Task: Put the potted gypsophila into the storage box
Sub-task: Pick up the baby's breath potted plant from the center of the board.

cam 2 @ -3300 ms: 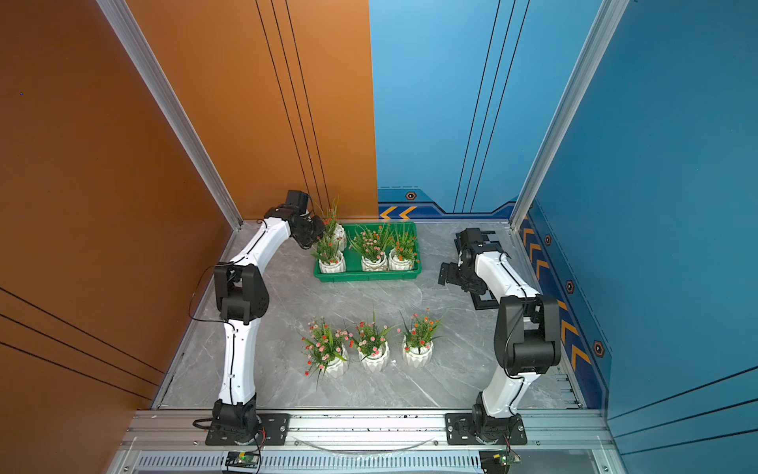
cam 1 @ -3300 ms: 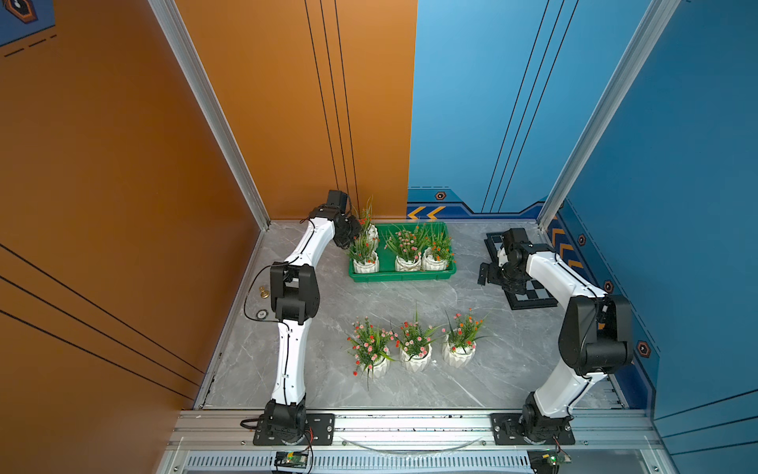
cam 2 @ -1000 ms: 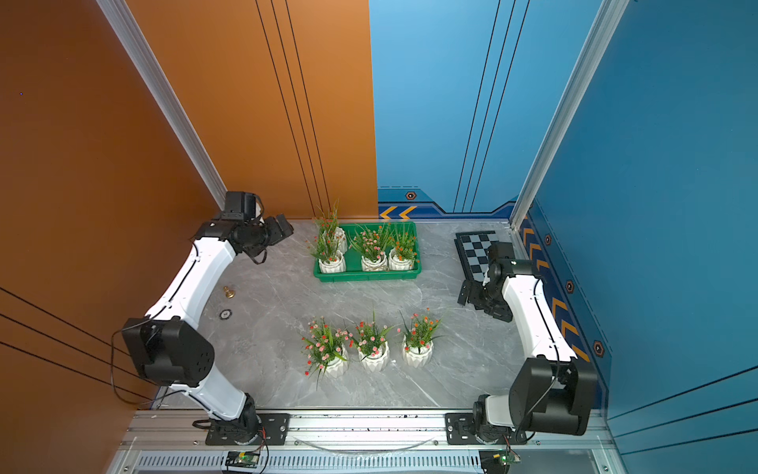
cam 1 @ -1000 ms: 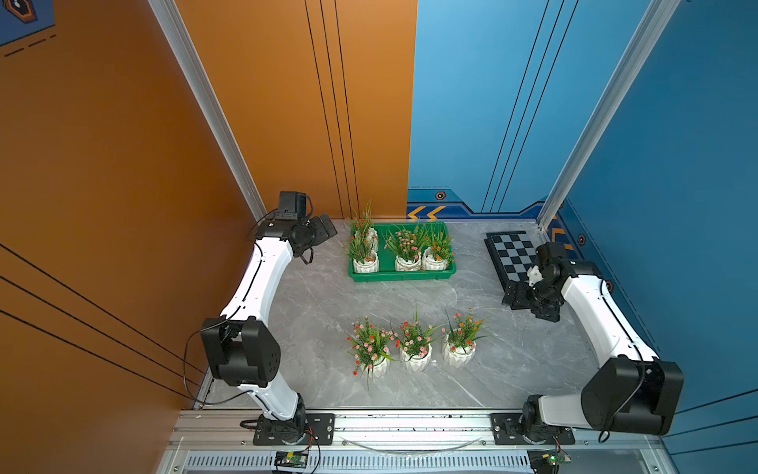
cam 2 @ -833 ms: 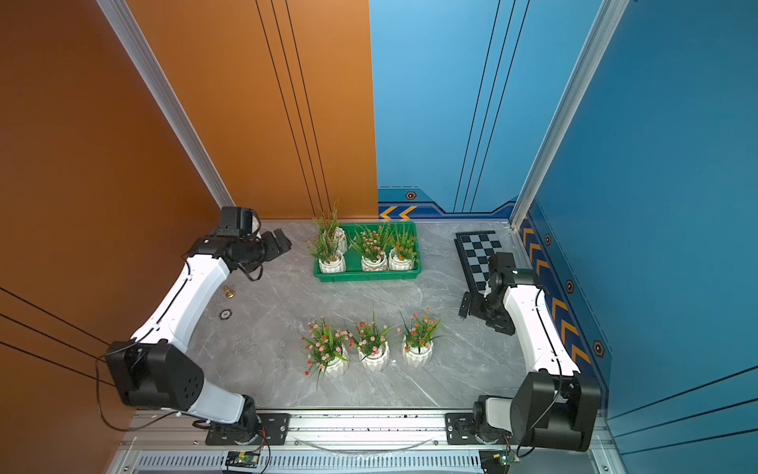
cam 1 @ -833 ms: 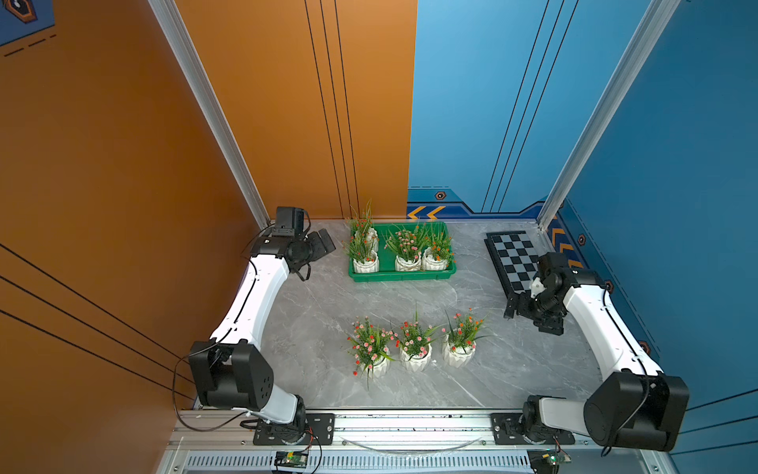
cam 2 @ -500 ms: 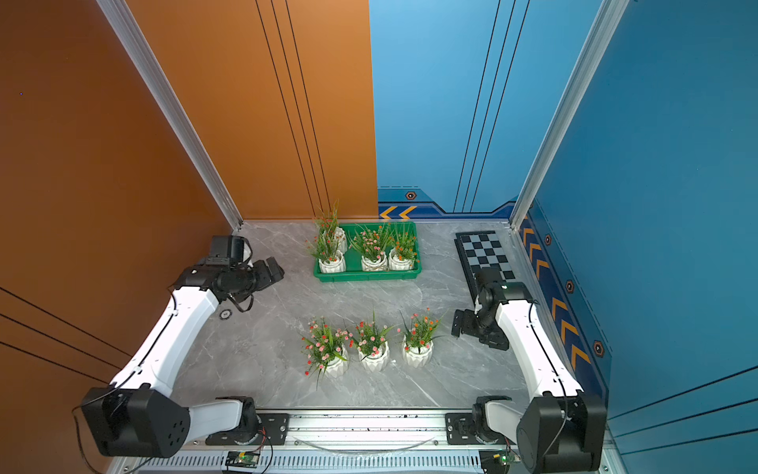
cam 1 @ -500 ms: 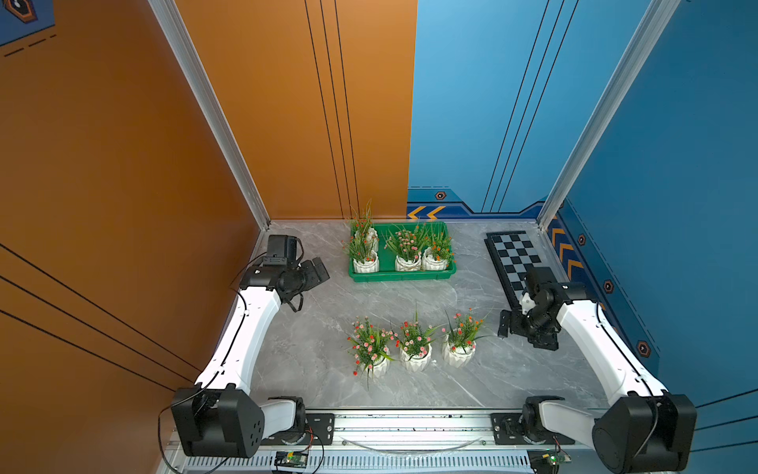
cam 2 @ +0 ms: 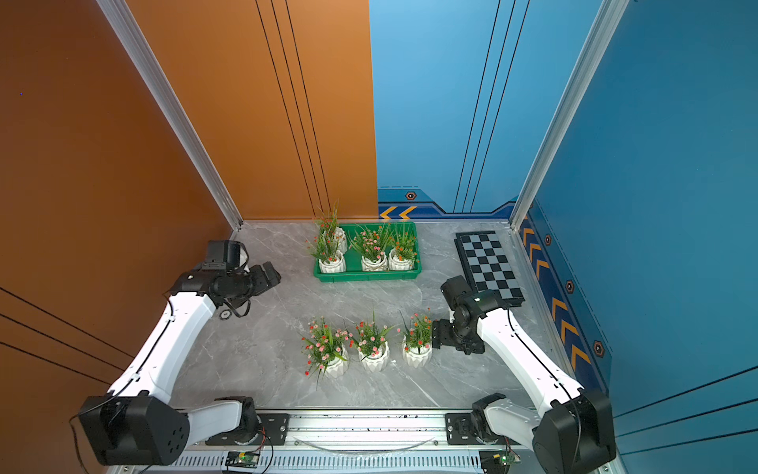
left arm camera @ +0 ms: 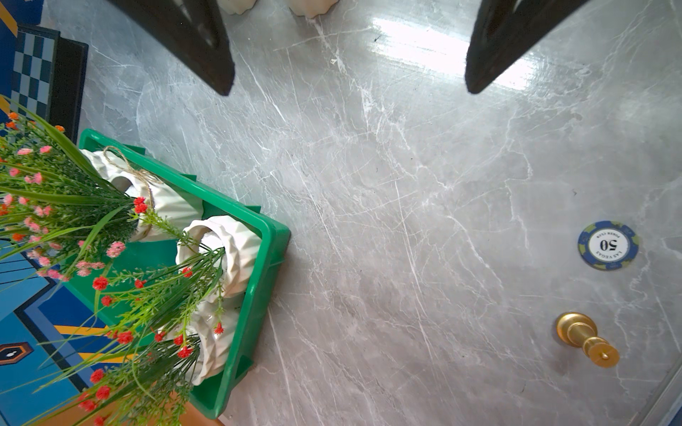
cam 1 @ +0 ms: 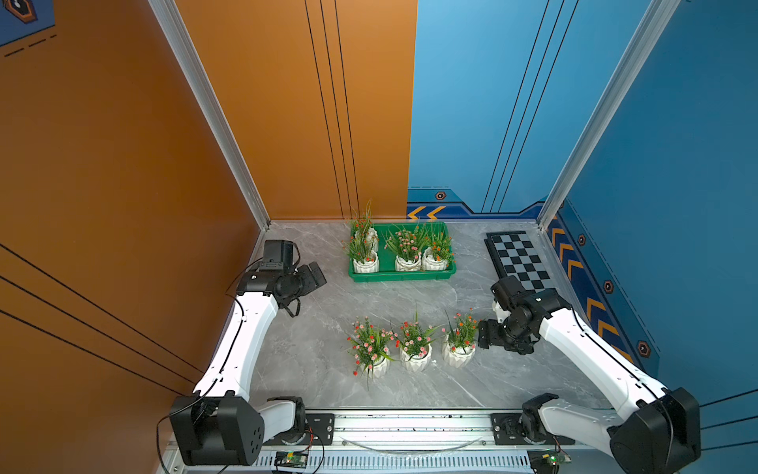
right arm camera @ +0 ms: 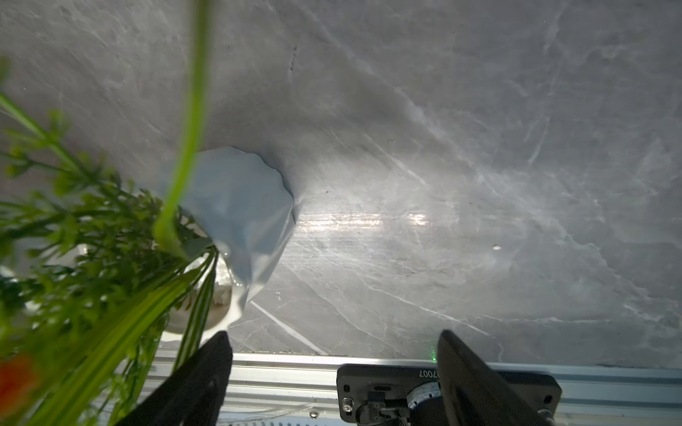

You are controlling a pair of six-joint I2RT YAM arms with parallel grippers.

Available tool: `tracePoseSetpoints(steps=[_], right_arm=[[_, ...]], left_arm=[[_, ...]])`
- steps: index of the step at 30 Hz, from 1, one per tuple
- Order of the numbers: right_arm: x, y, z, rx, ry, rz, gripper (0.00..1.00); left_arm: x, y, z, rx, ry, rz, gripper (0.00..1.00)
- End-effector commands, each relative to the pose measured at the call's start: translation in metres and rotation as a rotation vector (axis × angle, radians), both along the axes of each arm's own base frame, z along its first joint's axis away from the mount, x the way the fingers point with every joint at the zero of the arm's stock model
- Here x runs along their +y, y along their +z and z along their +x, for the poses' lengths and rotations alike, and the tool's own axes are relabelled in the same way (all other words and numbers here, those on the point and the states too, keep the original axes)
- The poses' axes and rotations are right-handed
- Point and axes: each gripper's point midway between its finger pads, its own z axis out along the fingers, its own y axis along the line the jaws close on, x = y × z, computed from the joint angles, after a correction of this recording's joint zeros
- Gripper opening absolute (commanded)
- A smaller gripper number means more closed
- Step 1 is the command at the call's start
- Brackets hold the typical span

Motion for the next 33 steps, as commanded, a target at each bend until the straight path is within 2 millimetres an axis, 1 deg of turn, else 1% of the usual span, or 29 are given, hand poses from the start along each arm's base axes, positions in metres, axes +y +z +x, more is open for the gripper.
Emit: tracePoseSetpoints(steps=[1,9,15,17,19,25,33], right_arm=[[0.009,-0.006,0.009,-0.016,-0.011,0.007,0.85],[0.025,-0.013,0.019,-0.01,0.03,0.002,0.78],[0.031,-0.02,0.024,-0.004,0.052,-0.02,0.67],[0.032,-0.022,0.025,-0.004,0.059,-0.025,0.6],[0.034,-0.023,0.026,-0.002,0.064,-0.03,0.55],[0.036,-0.026,0.027,-0.002,0.08,-0.053,0.46],[0.046,-0.029,0.028,0.001,0.118,-0.058,0.33]], left_arm=[[-0.001,-0.005,-0.006,0.024,-0.006,-0.008,0.98],[0.0,-0.011,-0.006,0.041,-0.004,-0.002,0.98],[0.0,-0.014,-0.004,0.051,-0.006,-0.002,0.98],[0.0,-0.015,-0.004,0.057,-0.005,-0.001,0.98],[0.0,-0.016,-0.004,0.058,-0.004,0.0,0.98],[0.0,-0.019,-0.003,0.069,-0.004,0.001,0.98],[-0.001,-0.023,-0.001,0.08,-0.006,0.001,0.98]])
